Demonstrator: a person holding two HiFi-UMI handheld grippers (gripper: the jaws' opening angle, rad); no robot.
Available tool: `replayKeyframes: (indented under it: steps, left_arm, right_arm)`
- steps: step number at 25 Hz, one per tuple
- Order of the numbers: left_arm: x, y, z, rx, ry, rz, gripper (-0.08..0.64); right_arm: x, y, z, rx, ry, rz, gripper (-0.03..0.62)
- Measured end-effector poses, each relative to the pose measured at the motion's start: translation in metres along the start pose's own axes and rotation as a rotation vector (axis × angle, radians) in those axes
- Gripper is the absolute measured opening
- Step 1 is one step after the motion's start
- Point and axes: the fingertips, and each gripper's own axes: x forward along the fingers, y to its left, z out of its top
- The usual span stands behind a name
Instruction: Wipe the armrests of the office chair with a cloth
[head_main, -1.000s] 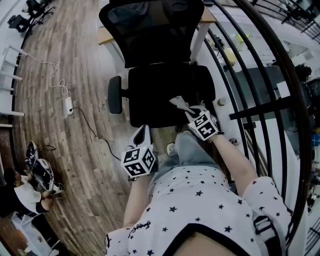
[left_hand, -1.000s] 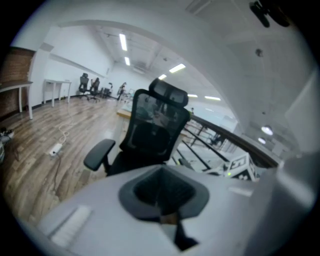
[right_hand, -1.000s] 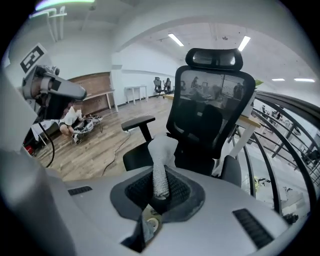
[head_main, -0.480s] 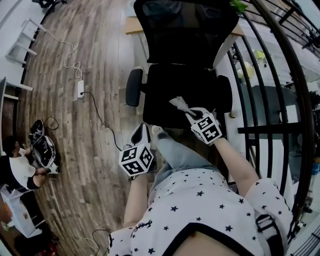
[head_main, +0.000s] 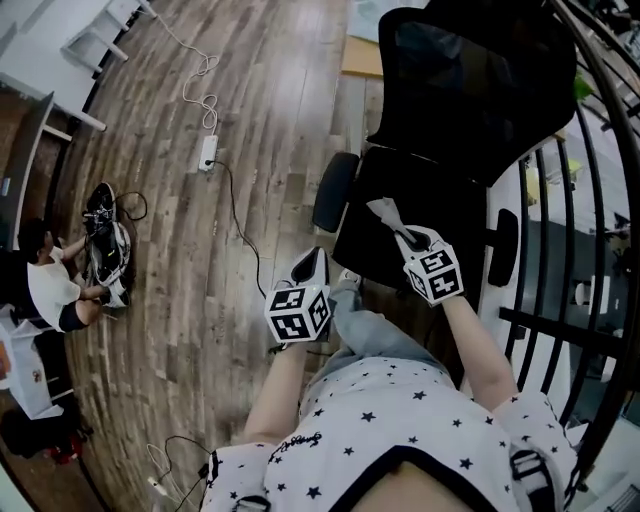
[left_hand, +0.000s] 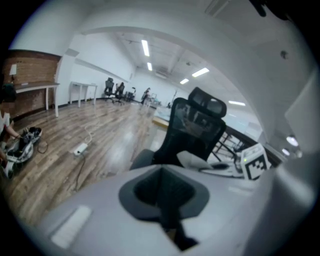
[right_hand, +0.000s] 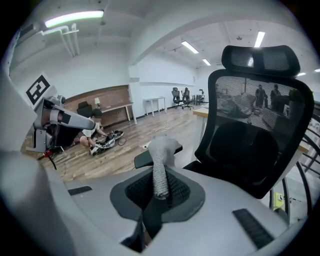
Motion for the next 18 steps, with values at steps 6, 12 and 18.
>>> replayKeyframes:
  steps: [6, 12, 18]
  left_arm:
    - [0.027, 0.034, 0.024, -0.004, 0.022, -0.007, 0.006]
    - [0.053, 0.064, 0.041, -0.028, 0.037, 0.0, 0.006]
    - [0.077, 0.084, 0.048, -0.022, 0.08, 0.001, 0.005]
  right_arm:
    - [0.045, 0.0, 0.037, -0.016, -0.003, 0.01, 0.034]
    - [0.089, -0.016, 0.066, -0.038, 0.009, 0.004, 0.034]
    - [0.128, -0.042, 0.083, -0.066, 0.033, -0.021, 0.034]
